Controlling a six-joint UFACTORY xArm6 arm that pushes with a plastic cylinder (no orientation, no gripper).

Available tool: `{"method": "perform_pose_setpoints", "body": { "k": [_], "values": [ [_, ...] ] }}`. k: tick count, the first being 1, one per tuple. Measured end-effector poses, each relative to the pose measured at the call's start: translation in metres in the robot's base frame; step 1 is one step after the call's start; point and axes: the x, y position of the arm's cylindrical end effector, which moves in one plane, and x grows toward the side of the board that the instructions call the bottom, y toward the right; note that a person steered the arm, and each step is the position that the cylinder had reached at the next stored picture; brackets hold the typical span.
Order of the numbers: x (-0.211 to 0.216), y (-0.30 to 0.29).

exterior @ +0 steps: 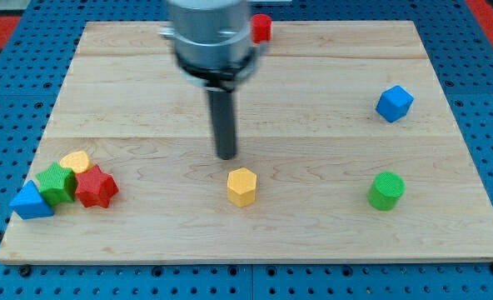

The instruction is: Move the yellow hexagon to the group of blocks at bottom left corner

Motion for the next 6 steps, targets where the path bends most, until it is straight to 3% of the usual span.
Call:
{"method": "perform_pose_setpoints", "body": {
  "k": [1, 2, 3, 4, 6],
  "values": [
    [0.048, 0.054],
    [0.088, 0.059],
    [0.051, -0.013],
    [0.037, -0.001],
    [0.035, -0.119]
  ]
}}
